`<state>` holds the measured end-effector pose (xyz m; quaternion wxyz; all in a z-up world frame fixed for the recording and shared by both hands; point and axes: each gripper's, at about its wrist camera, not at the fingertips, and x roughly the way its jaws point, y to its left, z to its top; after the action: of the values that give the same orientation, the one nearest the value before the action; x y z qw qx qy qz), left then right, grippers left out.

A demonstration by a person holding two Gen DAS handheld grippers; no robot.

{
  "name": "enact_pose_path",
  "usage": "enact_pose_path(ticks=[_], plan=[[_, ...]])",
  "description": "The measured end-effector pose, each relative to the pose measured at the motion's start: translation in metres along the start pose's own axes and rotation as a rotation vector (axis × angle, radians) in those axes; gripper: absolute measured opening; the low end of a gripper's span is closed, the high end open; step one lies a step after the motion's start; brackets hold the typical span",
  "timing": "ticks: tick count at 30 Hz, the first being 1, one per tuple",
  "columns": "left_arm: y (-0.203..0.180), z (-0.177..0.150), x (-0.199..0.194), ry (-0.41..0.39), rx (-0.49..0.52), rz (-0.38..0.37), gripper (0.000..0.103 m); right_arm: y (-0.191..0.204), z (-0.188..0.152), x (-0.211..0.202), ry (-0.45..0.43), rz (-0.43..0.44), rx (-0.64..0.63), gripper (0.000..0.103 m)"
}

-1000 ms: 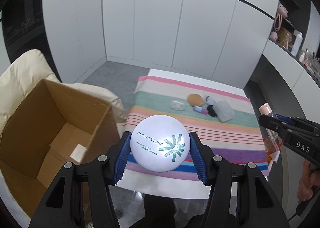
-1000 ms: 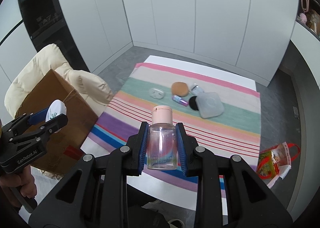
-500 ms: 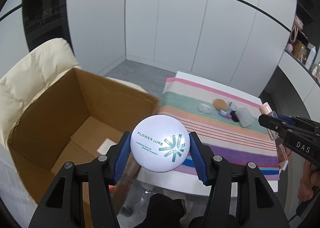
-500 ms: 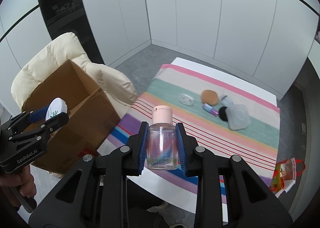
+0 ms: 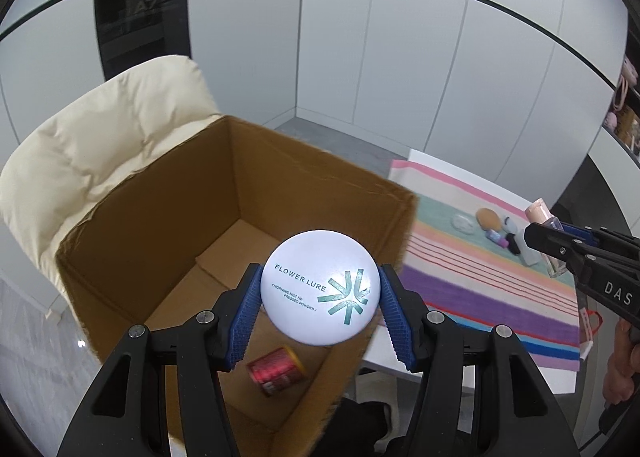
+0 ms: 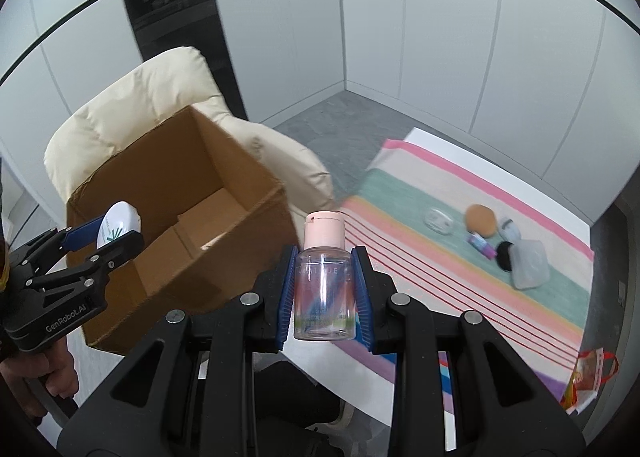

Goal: Organize objects
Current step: 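Carry the bottle and the white compact with both tools over the cardboard box, then open the left tool to drop the compact into the box while the right tool holds the bottle above it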

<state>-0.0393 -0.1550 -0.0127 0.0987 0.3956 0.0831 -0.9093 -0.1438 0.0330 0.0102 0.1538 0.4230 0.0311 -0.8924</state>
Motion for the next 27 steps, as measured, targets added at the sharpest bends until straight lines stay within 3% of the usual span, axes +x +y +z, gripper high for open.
enact_pose_path(ticks=[14, 16, 18, 20, 27], plan=[[0.048, -0.014, 0.007, 0.023, -0.047, 0.069, 0.059, 0.065, 0.011, 0.013, -0.002, 0.075, -0.091, 0.028], [0.054, -0.015, 0.005, 0.011, -0.048, 0.078, 0.065, 0.074, 0.012, 0.015, -0.001, 0.086, -0.103, 0.028], [0.061, -0.016, -0.002, -0.020, -0.057, 0.083, 0.092, 0.084, 0.013, 0.017, -0.001, 0.096, -0.117, 0.028], [0.069, -0.016, -0.013, -0.062, -0.063, 0.123, 0.103, 0.092, 0.015, 0.019, -0.004, 0.105, -0.127, 0.028], [0.101, -0.024, -0.031, -0.080, -0.118, 0.178, 0.103, 0.119, 0.022, 0.024, -0.007, 0.131, -0.150, 0.028]])
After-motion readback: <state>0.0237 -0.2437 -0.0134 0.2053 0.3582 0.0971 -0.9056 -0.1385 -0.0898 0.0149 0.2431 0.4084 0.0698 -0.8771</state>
